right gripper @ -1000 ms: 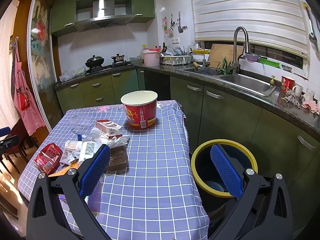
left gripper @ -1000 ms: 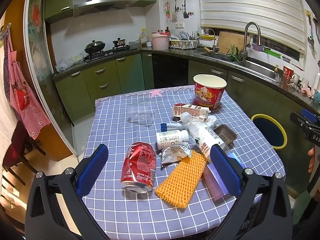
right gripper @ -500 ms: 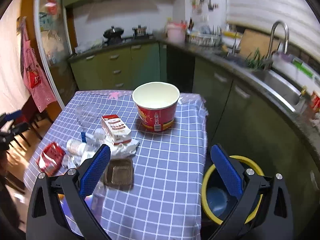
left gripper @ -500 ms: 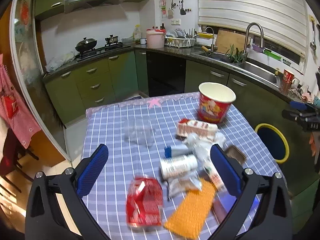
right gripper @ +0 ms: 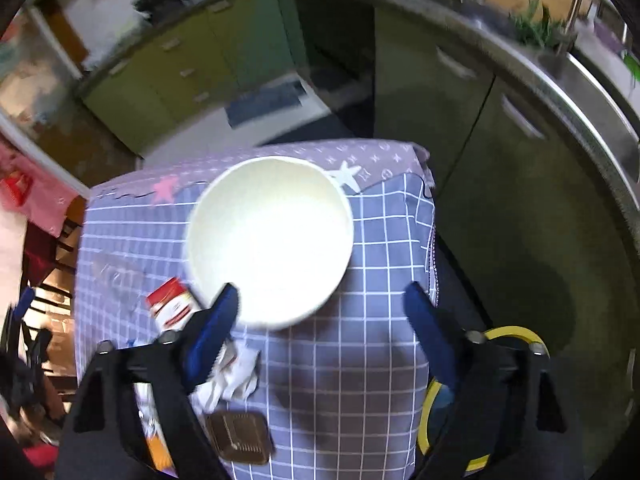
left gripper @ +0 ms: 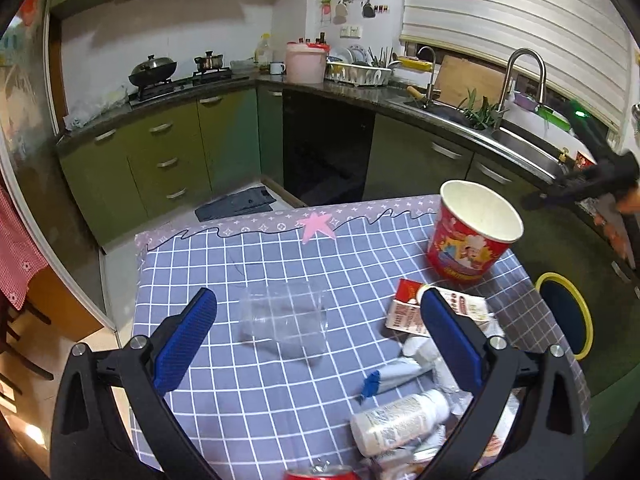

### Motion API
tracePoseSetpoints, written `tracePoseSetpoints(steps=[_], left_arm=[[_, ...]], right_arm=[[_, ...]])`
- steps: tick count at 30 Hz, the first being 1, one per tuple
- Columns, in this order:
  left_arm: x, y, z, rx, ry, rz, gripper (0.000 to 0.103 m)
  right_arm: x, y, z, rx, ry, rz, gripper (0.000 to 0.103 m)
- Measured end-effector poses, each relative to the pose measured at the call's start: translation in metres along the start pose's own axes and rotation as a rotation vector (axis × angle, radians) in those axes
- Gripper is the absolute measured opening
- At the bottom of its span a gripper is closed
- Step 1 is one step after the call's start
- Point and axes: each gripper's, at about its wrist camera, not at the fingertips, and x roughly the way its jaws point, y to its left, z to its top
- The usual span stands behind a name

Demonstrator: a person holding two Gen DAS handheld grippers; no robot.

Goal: Collect trash
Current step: 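Grasp the red-and-white paper bucket with the right gripper and lift it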

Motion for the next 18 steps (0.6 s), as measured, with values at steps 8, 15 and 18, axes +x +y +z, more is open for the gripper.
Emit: tracePoseSetpoints(steps=[8, 15, 18], left_arm=[[0.010, 0.009, -0.005, -0.015, 0.013, -0.013, 0.097], [0.013, 0.007, -0.008, 0.006, 0.022, -0.003, 0.097], [0.014, 0.006, -0.009, 0.009, 0.033, -0.006, 0.097]], right_arm=[[0.069, -0.013, 0.037, 0.067, 0.178, -0.039, 0.041], [0.100, -0.019, 0.036, 0.082, 0.243, -0.048, 0.008], [0.106, -0.027, 0.033, 0.105, 0.248, -0.030, 0.007]])
